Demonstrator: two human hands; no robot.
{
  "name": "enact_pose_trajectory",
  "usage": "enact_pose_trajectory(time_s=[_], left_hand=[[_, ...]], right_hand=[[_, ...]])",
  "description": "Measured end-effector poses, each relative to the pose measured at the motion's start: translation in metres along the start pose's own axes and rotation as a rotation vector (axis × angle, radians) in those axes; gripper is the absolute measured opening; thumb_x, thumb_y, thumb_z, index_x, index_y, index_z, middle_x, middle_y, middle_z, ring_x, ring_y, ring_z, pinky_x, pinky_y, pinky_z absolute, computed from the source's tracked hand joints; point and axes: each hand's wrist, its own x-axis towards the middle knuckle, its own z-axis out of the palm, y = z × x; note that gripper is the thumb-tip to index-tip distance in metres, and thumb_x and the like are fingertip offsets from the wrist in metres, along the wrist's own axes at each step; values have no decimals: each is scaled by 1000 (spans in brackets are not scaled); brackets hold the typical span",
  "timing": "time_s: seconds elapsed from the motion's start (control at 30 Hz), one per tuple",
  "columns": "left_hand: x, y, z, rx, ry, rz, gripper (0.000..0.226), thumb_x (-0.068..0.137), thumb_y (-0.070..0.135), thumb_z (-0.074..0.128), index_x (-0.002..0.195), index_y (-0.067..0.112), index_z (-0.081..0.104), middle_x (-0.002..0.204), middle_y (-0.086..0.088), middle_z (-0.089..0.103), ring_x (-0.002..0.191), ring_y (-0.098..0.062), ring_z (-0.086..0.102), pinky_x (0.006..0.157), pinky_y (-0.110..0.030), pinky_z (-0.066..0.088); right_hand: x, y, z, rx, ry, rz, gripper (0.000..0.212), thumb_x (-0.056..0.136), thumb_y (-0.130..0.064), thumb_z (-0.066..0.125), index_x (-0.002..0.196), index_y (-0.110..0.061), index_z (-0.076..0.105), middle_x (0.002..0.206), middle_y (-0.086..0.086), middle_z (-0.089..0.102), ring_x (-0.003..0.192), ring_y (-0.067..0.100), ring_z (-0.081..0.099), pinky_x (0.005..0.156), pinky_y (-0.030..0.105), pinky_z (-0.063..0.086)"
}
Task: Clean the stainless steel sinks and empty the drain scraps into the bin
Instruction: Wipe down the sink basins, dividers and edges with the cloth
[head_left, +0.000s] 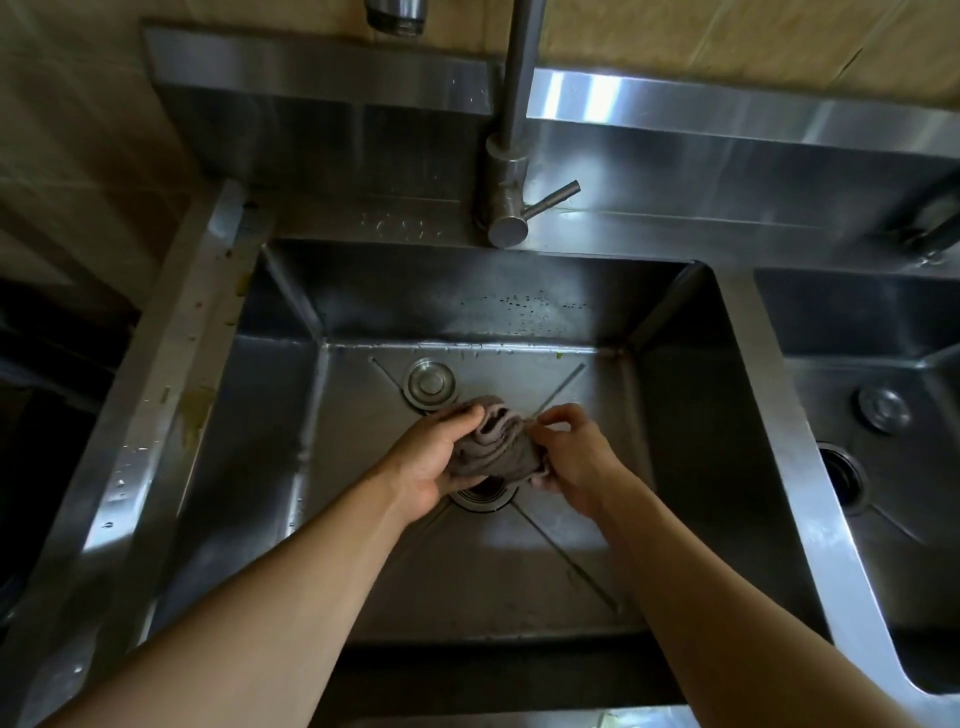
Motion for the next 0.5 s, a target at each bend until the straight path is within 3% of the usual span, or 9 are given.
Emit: enact_pose_trajectory(time_s=[0.1,0.2,0.27,0.37,0.43,0.5], left_hand=[[-6,1,1,119,-62,68,31,88,36,59,116,22,57,112,-4,64,95,-16,60,61,-25,50],[-3,3,2,242,-53,95,43,86,29,65,125,19,50,120,-6,59,97,-17,60,57,-21,50],[0,7,2,157,-20,68,28,91,20,60,119,16,55,114,-10,62,90,-18,62,51,-20,51],[-1,13,4,-108,-18,-45,9,95,13,53,96,12,61,91,-10,64,78,-19,62,42,-19,51],[-1,13,9,-220,-52,-118,16,97,14,48,88,8,61,83,-11,62,75,-19,59,39,-18,49],[0,12,12,-225,-74,-147,21,98,15,46,86,6,61,80,-12,61,74,-19,58,39,-18,49]], right_hand=[[8,1,4,88,26,42,19,94,-20,58,106,-6,54,81,11,60,53,16,55,36,20,43],[4,2,2,342,-104,38,30,96,-27,53,106,0,61,80,10,63,53,11,59,40,18,46],[-3,6,-3,450,-227,-16,32,98,-27,49,114,-1,60,91,10,65,69,10,65,49,16,51],[-7,14,-7,285,-299,-187,36,96,-20,49,133,-20,50,124,7,57,107,19,60,76,24,56],[-7,16,-2,187,-318,-245,40,96,-23,49,135,-29,47,131,5,51,116,21,55,84,29,55],[-4,16,3,192,-310,-278,34,98,-24,46,131,-24,53,125,8,54,112,19,56,88,31,54]])
